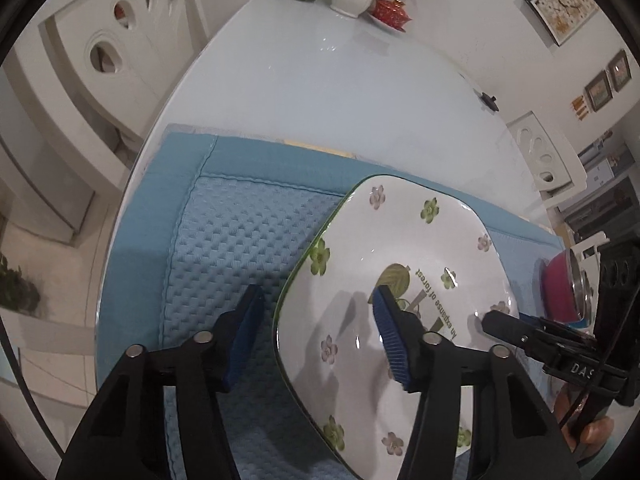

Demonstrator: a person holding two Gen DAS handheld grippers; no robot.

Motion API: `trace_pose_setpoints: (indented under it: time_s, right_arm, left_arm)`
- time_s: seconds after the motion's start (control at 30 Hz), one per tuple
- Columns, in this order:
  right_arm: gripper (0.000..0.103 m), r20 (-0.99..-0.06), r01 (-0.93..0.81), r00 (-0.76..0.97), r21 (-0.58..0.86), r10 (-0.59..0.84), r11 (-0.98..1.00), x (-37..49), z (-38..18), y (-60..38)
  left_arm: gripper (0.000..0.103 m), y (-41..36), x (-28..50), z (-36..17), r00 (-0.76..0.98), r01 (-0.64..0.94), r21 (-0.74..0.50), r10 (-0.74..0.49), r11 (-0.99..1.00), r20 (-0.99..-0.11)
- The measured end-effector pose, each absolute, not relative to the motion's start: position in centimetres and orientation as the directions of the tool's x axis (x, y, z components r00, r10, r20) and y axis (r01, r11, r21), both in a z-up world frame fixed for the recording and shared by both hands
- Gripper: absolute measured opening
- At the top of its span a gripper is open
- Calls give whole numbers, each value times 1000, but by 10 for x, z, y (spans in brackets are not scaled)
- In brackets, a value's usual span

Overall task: Organize plates and bowls
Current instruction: 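Close the right gripper on the rim of the second tree-print plate, then carry the plate with the right gripper and lower it onto the plate stack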

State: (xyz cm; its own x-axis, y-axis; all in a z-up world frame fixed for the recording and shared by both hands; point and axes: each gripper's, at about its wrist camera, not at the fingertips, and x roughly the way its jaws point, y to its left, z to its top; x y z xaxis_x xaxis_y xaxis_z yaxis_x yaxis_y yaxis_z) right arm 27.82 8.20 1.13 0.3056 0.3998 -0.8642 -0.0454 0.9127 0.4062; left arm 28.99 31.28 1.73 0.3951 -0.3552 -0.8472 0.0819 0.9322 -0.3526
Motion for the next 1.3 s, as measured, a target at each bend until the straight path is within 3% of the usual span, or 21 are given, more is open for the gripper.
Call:
trace_pose_setpoints:
  time_s: [0.1, 0.27, 0.77, 1.3]
  right_arm:
    - [29, -862, -60, 309, 405, 402, 913, 280, 7, 88]
    - [23, -863, -73, 326, 384, 386, 920, 280, 6, 91]
    - [24, -858, -139, 378, 321, 349, 937, 261, 36, 95]
    - [23, -751, -244, 518, 329, 410, 912, 179, 143, 96]
  left_arm:
    - [39, 313, 291, 16, 383, 92, -381, -386, 920, -839]
    - [39, 316, 287, 16, 403, 80, -393, -391, 916, -827]
    - [39, 301, 262, 47, 480, 102, -315, -324, 944, -816]
    - [39, 302, 171, 155, 645, 194, -318, -365, 928, -672]
